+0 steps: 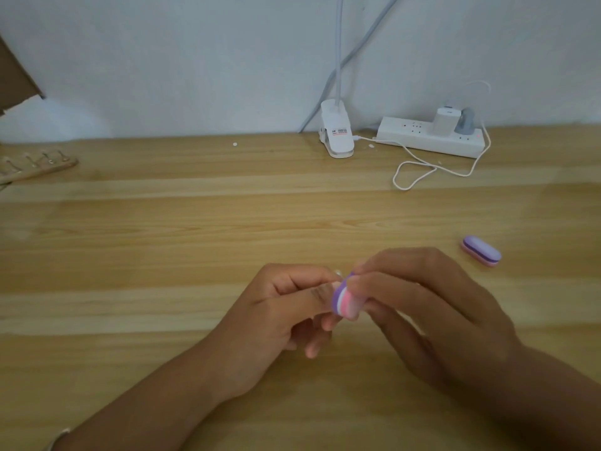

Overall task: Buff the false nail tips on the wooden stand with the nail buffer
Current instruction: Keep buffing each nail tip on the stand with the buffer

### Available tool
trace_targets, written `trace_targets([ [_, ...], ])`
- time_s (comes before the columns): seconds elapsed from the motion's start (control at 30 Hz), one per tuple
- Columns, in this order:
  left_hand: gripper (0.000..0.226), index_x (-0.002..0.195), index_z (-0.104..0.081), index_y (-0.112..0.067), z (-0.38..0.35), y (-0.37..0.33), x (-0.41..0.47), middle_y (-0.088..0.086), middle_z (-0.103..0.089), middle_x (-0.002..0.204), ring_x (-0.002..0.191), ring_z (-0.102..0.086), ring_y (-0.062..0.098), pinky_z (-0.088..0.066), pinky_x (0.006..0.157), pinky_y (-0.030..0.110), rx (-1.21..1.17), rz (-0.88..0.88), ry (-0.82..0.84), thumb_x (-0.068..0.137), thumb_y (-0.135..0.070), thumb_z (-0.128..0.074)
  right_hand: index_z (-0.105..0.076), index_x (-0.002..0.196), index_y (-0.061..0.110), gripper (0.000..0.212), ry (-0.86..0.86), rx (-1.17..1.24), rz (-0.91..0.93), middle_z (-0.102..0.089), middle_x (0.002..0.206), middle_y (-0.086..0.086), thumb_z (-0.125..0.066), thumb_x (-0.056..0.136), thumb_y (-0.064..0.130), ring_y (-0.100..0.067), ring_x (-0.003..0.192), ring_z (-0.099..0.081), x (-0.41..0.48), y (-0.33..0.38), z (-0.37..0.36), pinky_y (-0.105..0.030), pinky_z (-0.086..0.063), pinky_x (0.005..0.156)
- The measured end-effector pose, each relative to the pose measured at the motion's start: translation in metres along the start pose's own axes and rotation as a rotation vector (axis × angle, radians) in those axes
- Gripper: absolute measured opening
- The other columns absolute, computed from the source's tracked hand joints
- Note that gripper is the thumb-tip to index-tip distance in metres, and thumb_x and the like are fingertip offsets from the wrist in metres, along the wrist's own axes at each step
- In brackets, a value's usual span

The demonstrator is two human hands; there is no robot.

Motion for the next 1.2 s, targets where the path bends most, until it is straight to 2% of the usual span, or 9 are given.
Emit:
trace_targets([
  [0.17, 0.022, 0.071, -0.063, -0.016, 0.000, -0.004, 0.002, -0.006, -0.044, 0.060, 0.041, -0.037, 0.009, -0.025, 0.040, 0.011, -0.026, -0.009, -0.007, 0.089, -0.027, -0.057, -0.070, 0.108, 0.006, 0.019, -0.051, -0.105, -0.091, -0.066, 0.106, -0.006, -0.059, 0.095, 0.000, -0.014, 0.101, -0.060, 0.004, -0.017, 0.008, -0.012, -0.035, 0.098],
  [0.3, 0.025, 0.066, -0.053, -0.017, -0.008, -0.005, 0.001, -0.007, -0.038, 0.055, 0.040, -0.028, 0.005, -0.022, 0.039, 0.013, -0.082, -0.013, 0.048, 0.091, -0.024, -0.054, -0.061, 0.119, 0.012, 0.024, -0.005, -0.015, 0.008, -0.060, 0.118, -0.002, -0.059, 0.098, 0.002, -0.015, 0.110, -0.060, 0.001, 0.003, -0.002, -0.024, -0.044, 0.099],
  [0.43, 0.025, 0.074, -0.055, -0.015, -0.007, -0.005, 0.001, -0.004, -0.033, 0.060, 0.041, -0.023, 0.007, -0.019, 0.040, 0.013, -0.117, 0.013, 0.074, 0.094, -0.026, -0.047, -0.067, 0.113, 0.009, 0.020, -0.027, -0.093, -0.069, -0.065, 0.109, -0.005, -0.057, 0.098, 0.001, -0.015, 0.103, -0.061, 0.003, -0.019, 0.005, -0.016, -0.039, 0.099],
  [0.63, 0.026, 0.072, -0.049, -0.016, -0.014, -0.003, -0.001, -0.009, -0.033, 0.054, 0.040, -0.021, 0.006, -0.016, 0.039, 0.017, -0.166, 0.035, 0.150, 0.095, -0.026, -0.050, -0.058, 0.123, 0.010, 0.028, 0.013, -0.008, 0.022, -0.058, 0.121, -0.002, -0.059, 0.097, 0.000, -0.014, 0.112, -0.058, -0.001, 0.000, -0.004, -0.024, -0.044, 0.099],
  [0.73, 0.025, 0.074, -0.053, -0.018, -0.012, -0.002, -0.001, -0.007, -0.030, 0.059, 0.041, -0.020, 0.006, -0.012, 0.039, 0.021, -0.200, 0.055, 0.163, 0.095, -0.028, -0.046, -0.066, 0.115, 0.004, 0.022, -0.030, -0.029, -0.090, -0.064, 0.114, -0.006, -0.057, 0.096, 0.000, -0.017, 0.108, -0.060, 0.001, -0.017, 0.002, -0.020, -0.042, 0.101],
  [0.8, 0.027, 0.075, -0.054, -0.013, -0.013, -0.002, -0.002, -0.007, -0.030, 0.060, 0.042, -0.020, 0.007, -0.012, 0.039, 0.020, -0.207, 0.059, 0.184, 0.095, -0.028, -0.046, -0.066, 0.115, 0.002, 0.021, -0.055, 0.003, -0.098, -0.065, 0.113, -0.007, -0.058, 0.096, 0.001, -0.017, 0.108, -0.061, 0.001, -0.013, 0.004, -0.021, -0.043, 0.100],
  [0.9, 0.032, 0.083, -0.048, 0.005, -0.014, 0.000, -0.003, -0.006, -0.032, 0.060, 0.042, -0.020, 0.008, -0.014, 0.039, 0.018, -0.221, 0.070, 0.216, 0.098, -0.023, -0.046, -0.059, 0.122, 0.008, 0.021, -0.032, 0.077, -0.009, -0.060, 0.119, -0.003, -0.054, 0.101, 0.006, -0.014, 0.112, -0.060, -0.001, 0.002, -0.002, -0.024, -0.045, 0.098],
  [1.03, 0.027, 0.077, -0.053, -0.015, -0.013, -0.003, -0.003, -0.007, -0.031, 0.062, 0.043, -0.020, 0.007, -0.013, 0.039, 0.019, -0.228, 0.070, 0.242, 0.099, -0.028, -0.046, -0.066, 0.116, 0.004, 0.022, -0.021, 0.024, -0.074, -0.063, 0.114, -0.007, -0.058, 0.096, 0.000, -0.021, 0.108, -0.062, -0.001, -0.016, 0.003, -0.024, -0.045, 0.099],
  [1.2, 0.026, 0.078, -0.057, -0.015, -0.015, -0.002, -0.004, -0.007, -0.033, 0.060, 0.044, -0.020, 0.008, -0.016, 0.039, 0.015, -0.223, 0.063, 0.235, 0.099, -0.028, -0.047, -0.060, 0.123, 0.008, 0.022, -0.006, 0.103, 0.010, -0.059, 0.121, 0.000, -0.052, 0.103, 0.007, -0.010, 0.116, -0.058, -0.002, 0.001, -0.002, -0.023, -0.043, 0.100],
])
Point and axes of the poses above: each hand's wrist, its own x-axis towards the middle knuckle, its own z-axis out of the back of the hand, y = z × x, the point moved 7 cm from there along x, towards the middle knuckle
